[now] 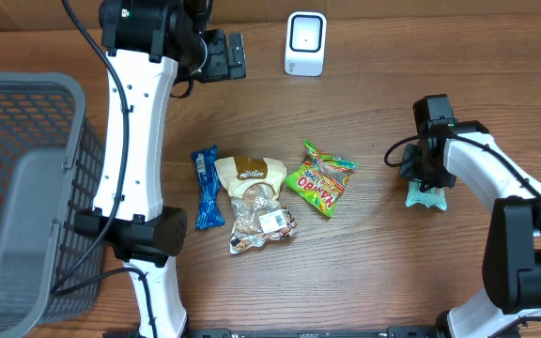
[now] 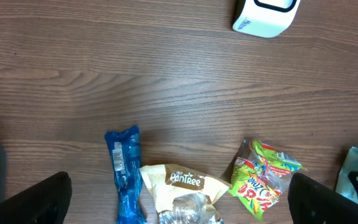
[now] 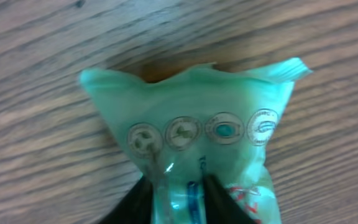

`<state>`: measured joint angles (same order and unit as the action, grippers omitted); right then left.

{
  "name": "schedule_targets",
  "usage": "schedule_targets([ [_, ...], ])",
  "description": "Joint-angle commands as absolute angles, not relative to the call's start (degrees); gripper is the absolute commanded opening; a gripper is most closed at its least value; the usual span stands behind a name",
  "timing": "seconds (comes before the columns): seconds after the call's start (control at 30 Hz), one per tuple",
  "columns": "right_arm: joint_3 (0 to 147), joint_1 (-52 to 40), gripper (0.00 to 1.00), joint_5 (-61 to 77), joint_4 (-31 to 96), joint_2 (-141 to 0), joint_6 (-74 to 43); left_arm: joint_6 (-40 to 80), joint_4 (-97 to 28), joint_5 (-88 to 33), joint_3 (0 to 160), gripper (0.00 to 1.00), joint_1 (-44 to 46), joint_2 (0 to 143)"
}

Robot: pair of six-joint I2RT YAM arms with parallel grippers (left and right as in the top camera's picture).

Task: Scan the item barcode
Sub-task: 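Lift the mint-green packet with the right gripper toward the scanner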

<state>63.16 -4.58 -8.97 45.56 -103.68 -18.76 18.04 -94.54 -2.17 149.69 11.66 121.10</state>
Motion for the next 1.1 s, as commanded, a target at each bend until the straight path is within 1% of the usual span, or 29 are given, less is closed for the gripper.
schedule_targets([
  [0.0, 59.3, -4.6, 0.15, -2.9, 44.1, -109.6, -19.8, 18.2, -94.4, -2.6, 149.8, 1.00, 12.1, 121.5],
  [0.07, 59.3, -4.6, 0.08, -2.9, 43.9, -109.6, -19.8, 18.2, -94.4, -2.6, 149.8, 1.00, 12.1, 121.5],
  [0.17, 59.3, -4.6, 0.04, -2.9, 43.9, -109.6, -19.7, 18.2, -94.4, -2.6, 149.8, 1.00, 12.1, 121.5],
  [0.23, 59.3, -4.8, 0.04, -2.5, 43.6, -109.6, -19.7, 18.2, -94.4, -2.6, 149.8, 1.00, 12.1, 121.5],
  [0.27, 59.6, -4.9, 0.04, -0.2, 43.8, -109.6, -18.9, 18.2, -94.4, -2.6, 149.8, 1.00, 12.1, 121.5],
  [0.4, 65.2, -4.6, 0.04, 28.5, 47.7, -109.2, -10.7, 18.2, -94.4, -2.6, 149.8, 1.00, 12.1, 121.5],
  [0.43, 67.2, -4.2, 0.04, 42.7, 47.8, -109.0, -8.5, 18.2, -94.4, -2.6, 149.8, 1.00, 12.1, 121.5],
  [0.57, 68.2, -3.5, 0.04, 64.6, 43.5, -109.0, -8.5, 18.2, -94.4, -2.6, 149.8, 1.00, 12.1, 121.5],
  [0.63, 68.2, -3.5, 0.04, 70.2, 40.7, -109.0, -8.9, 18.2, -94.4, -2.6, 149.8, 1.00, 12.1, 121.5],
  [0.77, 68.2, -3.5, 0.04, 74.8, 31.3, -109.0, -15.9, 18.2, -94.4, -2.6, 149.8, 1.00, 12.1, 121.5],
  [0.83, 68.2, -3.5, 0.04, 78.6, 22.1, -109.0, -21.7, 18.2, -94.4, -2.6, 149.8, 1.00, 12.1, 121.5],
  [0.87, 68.2, -3.6, 0.04, 78.8, 14.4, -109.0, -28.5, 18.2, -94.4, -2.6, 149.8, 1.00, 12.1, 121.5],
  [1.0, 68.2, -4.0, 0.04, 80.5, 0.7, -109.8, -38.7, 18.2, -94.4, -2.6, 149.8, 1.00, 12.1, 121.5],
  [1.07, 68.2, -4.7, 0.04, 83.7, -9.9, -110.4, -46.5, 18.2, -94.4, -2.6, 149.8, 1.00, 12.1, 121.5],
])
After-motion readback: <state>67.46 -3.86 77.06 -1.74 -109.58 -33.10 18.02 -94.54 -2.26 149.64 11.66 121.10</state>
